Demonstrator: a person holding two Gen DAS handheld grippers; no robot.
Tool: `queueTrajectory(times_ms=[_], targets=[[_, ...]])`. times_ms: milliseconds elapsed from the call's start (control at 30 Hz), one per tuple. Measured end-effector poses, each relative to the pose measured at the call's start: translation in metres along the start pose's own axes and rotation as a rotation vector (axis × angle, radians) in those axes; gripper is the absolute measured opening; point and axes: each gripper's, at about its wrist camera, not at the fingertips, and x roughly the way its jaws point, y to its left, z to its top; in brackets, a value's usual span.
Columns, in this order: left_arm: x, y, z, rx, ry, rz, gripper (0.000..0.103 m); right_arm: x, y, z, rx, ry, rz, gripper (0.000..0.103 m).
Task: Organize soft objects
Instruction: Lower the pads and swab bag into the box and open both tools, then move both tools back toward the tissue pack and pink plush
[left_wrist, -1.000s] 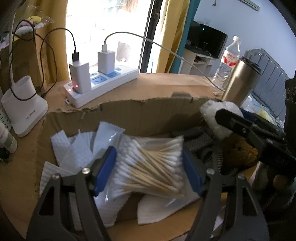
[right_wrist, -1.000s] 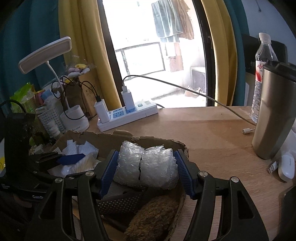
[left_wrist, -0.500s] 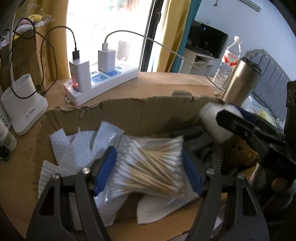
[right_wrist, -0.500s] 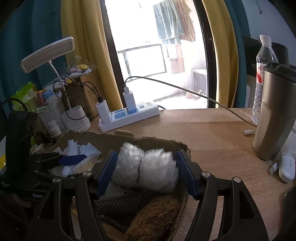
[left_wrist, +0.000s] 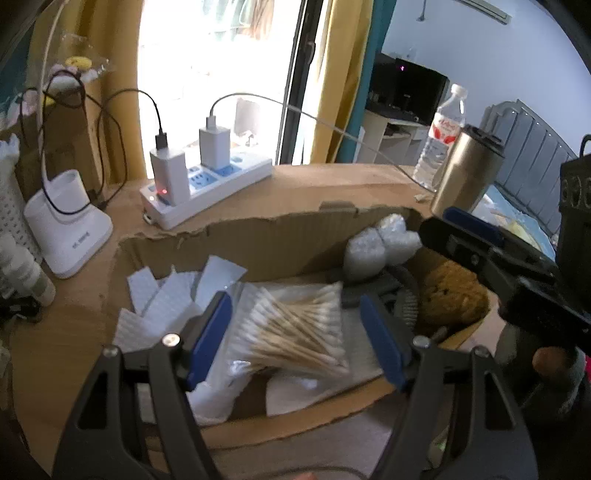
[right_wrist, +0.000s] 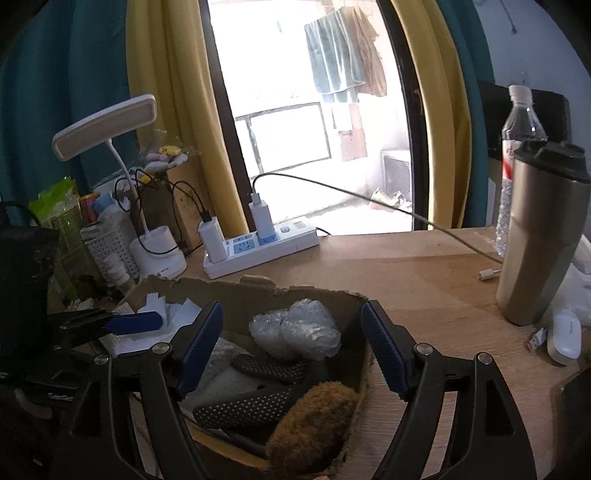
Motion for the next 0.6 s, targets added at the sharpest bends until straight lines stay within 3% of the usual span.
queueTrajectory(times_ms=[200,467,600], targets=[[-0.023,0.000,0.000,-0.005,-0.047,-0.013,0.086,-0.017,0.006,0.008,-0.009,-0.029,-0.026,0.081],[-0.062,0.001,-0.006,-0.010,-0.112,-0.029,0.087,-0.047,0.032,0.015,-0.039,-0.067,-0.049,0.081],[-0.083,0.003,-0.011,-0.018,-0.152,-0.041,0.093,-0.060,0.042,0.020,-0.006,-0.081,-0.066,0.081]])
